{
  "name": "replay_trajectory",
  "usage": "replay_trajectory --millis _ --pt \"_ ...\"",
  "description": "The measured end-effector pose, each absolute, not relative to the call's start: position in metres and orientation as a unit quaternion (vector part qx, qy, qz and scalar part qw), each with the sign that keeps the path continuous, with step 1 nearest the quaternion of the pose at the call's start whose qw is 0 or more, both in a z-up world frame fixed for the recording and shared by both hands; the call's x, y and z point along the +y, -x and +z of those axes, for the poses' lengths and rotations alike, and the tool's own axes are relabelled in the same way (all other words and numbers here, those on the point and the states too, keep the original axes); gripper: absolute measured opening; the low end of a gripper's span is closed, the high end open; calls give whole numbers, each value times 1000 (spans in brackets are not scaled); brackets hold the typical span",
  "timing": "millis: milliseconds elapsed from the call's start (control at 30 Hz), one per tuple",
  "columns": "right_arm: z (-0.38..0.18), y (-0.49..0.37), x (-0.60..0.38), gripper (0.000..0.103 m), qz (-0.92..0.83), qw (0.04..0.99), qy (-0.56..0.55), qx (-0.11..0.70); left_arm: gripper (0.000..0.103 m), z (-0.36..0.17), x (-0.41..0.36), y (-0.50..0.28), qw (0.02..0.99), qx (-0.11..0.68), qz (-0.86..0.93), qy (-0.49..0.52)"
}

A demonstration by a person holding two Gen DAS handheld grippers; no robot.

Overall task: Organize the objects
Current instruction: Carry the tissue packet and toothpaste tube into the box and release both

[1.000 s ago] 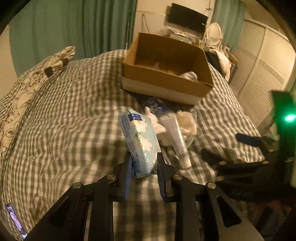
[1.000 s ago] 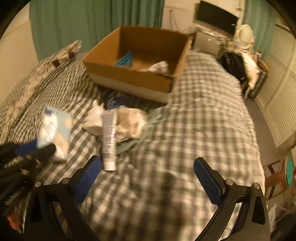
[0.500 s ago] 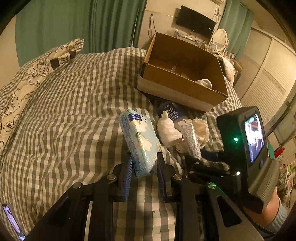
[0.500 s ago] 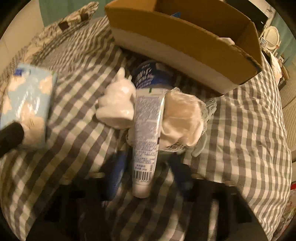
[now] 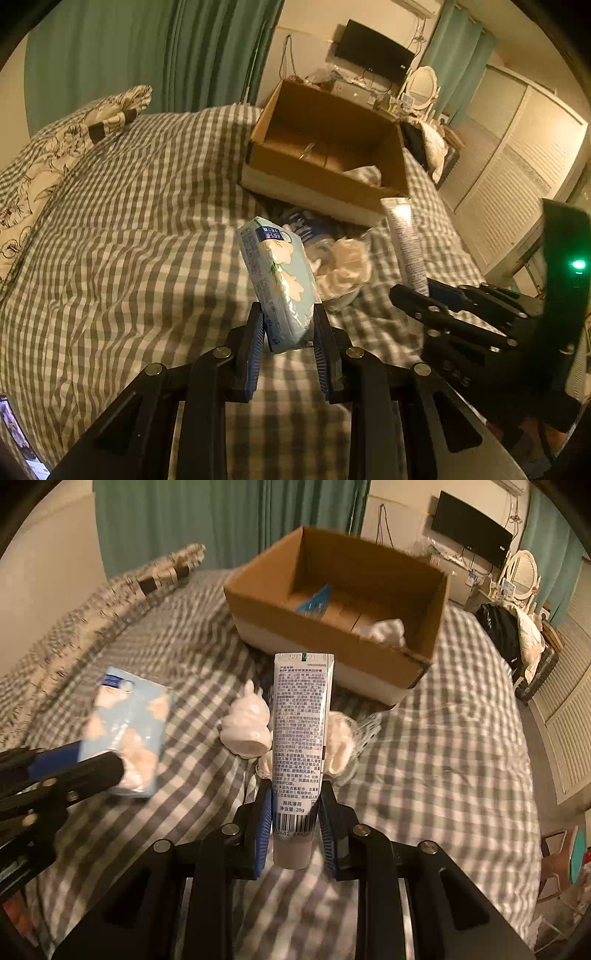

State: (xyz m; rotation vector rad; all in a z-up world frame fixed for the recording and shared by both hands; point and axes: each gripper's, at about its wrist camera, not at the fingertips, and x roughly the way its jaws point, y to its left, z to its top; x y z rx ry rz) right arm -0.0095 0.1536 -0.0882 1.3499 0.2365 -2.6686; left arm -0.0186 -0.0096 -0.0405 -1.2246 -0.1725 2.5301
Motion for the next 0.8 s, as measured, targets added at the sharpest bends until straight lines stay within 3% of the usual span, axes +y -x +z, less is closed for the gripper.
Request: replay_trajectory --millis 367,800 --pt "-23 -26 173 24 -896 111 -423 76 25 -7 26 20 192 -47 890 412" --pt "41 47 214 24 -922 100 -362 94 25 37 71 129 190 -16 905 381"
